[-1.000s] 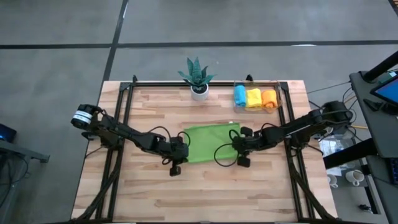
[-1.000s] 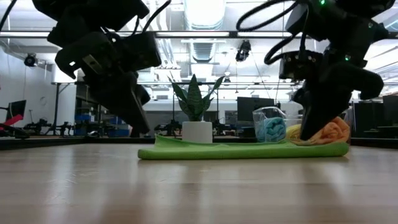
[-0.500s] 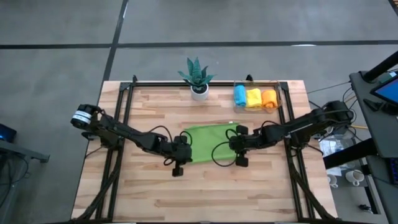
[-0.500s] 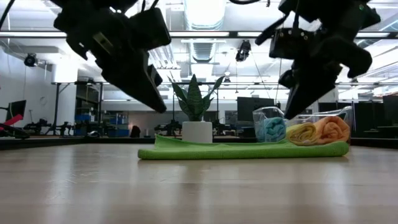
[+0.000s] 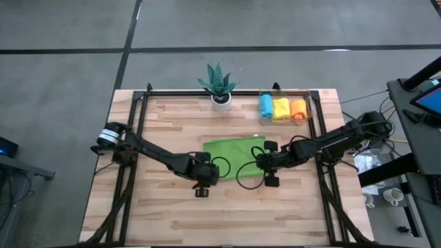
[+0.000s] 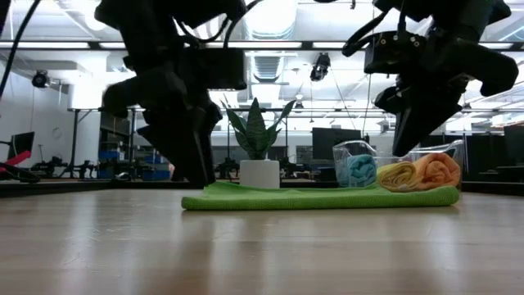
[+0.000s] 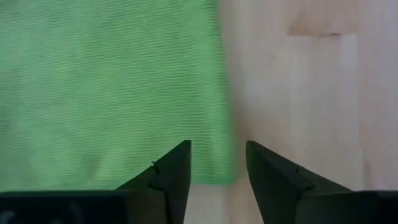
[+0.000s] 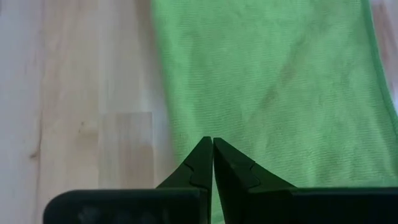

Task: Roll microfiber towels into tight, uniform cylinder then place into a basket
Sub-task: Fold the green microfiber cloth

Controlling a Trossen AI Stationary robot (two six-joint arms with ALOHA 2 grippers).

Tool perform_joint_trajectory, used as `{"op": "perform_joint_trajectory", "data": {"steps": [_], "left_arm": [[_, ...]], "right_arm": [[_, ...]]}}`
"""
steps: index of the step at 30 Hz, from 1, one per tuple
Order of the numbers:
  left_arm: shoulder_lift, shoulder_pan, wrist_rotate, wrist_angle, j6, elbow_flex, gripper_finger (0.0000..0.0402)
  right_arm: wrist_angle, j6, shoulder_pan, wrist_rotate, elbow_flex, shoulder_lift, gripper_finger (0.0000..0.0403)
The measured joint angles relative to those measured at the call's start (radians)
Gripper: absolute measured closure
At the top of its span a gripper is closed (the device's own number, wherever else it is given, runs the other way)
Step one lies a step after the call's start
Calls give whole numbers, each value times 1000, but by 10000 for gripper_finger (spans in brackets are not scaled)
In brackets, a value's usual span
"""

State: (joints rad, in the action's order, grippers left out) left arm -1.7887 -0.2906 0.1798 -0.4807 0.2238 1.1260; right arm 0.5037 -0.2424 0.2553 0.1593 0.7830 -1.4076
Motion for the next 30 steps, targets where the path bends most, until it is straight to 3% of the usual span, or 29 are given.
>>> {"op": "perform_joint_trajectory", "data": {"steps": [4,10,26,30], "left_arm": [[-21,0,3,-41,7,36,262],[-34,0,-87,-48,51,31,262],[-87,1,-19,-44,27,33,263],[-85,1,-22,-100,23,34,298]], "right_arm": [[17,-30,7,0,0,0,394],[37,-37,9,0,-1,0,394],[39,-37,9,0,-1,0,394],[39,-38,9,-1,-1,0,394]]}}
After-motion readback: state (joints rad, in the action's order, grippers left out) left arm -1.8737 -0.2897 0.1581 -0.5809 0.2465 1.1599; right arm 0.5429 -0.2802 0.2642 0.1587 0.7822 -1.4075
